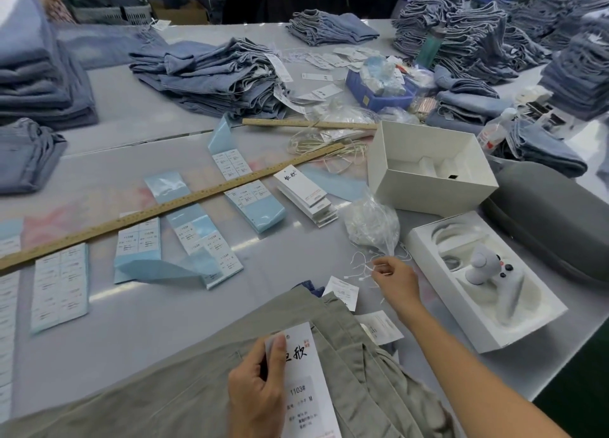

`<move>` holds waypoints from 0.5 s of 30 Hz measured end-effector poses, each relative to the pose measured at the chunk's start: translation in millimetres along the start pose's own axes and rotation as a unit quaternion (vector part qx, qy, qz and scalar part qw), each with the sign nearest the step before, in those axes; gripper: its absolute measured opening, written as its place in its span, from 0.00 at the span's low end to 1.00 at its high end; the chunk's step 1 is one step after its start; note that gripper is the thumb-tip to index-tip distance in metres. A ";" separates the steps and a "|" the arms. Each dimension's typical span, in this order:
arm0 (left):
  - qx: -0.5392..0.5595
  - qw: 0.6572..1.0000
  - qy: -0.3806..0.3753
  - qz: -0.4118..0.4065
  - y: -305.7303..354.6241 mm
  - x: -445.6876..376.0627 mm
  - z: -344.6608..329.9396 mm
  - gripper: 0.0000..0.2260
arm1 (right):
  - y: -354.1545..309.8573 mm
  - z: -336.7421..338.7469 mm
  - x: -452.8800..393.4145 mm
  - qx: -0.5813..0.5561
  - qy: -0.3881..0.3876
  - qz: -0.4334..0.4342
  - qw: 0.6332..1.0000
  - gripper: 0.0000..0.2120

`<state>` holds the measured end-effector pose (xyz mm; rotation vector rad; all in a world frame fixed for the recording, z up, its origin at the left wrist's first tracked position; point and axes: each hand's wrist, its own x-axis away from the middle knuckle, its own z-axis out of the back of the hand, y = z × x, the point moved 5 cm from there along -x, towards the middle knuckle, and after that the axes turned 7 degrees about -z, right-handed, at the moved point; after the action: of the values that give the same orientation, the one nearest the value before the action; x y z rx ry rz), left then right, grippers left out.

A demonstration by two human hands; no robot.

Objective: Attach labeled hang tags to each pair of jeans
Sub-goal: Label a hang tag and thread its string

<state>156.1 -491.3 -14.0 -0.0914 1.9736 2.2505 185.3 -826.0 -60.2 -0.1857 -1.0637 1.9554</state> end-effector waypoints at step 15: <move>0.022 0.998 -0.019 0.052 6.1 3.1 3.2 0.15 | -3.8 52.1 -6.8 0.013 -0.029 -0.004 0.999 0.08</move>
<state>152.3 -488.7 -8.0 0.0596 2.0518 2.2508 166.1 -861.9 -26.8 -0.1106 -1.0739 1.9761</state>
